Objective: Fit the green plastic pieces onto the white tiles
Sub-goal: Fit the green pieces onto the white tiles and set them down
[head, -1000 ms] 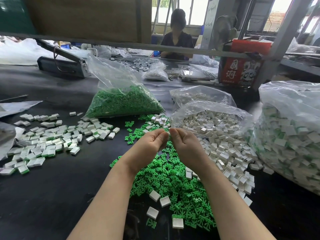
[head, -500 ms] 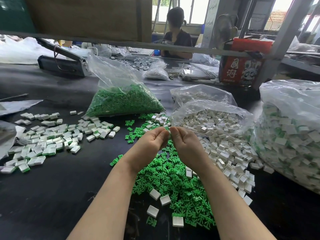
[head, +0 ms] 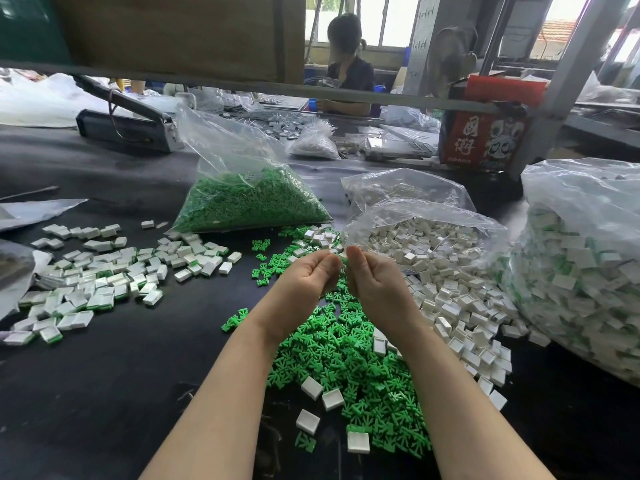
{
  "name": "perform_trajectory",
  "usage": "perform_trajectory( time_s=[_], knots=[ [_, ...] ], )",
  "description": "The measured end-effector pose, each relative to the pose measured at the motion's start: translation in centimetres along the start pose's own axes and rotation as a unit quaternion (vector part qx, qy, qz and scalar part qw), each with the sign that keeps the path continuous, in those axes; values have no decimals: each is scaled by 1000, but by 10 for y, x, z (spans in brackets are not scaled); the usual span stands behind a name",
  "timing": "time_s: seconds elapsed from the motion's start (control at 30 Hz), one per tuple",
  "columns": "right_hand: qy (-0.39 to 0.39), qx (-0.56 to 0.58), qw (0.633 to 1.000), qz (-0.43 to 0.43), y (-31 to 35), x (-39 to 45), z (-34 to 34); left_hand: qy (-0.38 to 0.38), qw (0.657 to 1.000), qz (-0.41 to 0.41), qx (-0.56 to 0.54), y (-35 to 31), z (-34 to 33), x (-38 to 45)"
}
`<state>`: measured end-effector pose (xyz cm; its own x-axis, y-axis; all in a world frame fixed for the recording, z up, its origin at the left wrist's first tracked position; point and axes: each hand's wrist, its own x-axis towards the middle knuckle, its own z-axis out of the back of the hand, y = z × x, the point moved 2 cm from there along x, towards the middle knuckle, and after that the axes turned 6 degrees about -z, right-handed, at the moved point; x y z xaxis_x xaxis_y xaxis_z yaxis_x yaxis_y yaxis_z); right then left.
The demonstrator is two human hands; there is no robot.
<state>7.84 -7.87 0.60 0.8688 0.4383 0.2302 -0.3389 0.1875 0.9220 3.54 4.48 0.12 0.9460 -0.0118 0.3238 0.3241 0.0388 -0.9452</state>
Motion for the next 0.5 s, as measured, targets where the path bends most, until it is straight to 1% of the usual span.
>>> perform_trajectory(
  time_s=[0.3, 0.43, 0.5],
  knots=[
    [-5, -23, 1000, -8, -2, -1, -2, 5, 1000, 22, -6, 5, 1, -1],
    [20, 12, 999, -34, -1, -1, -1, 37, 999, 12, -7, 1, -1, -3],
    [38, 22, 998, -49, -2, -2, 0, 43, 999, 19, -4, 1, 0, -3]
  ],
)
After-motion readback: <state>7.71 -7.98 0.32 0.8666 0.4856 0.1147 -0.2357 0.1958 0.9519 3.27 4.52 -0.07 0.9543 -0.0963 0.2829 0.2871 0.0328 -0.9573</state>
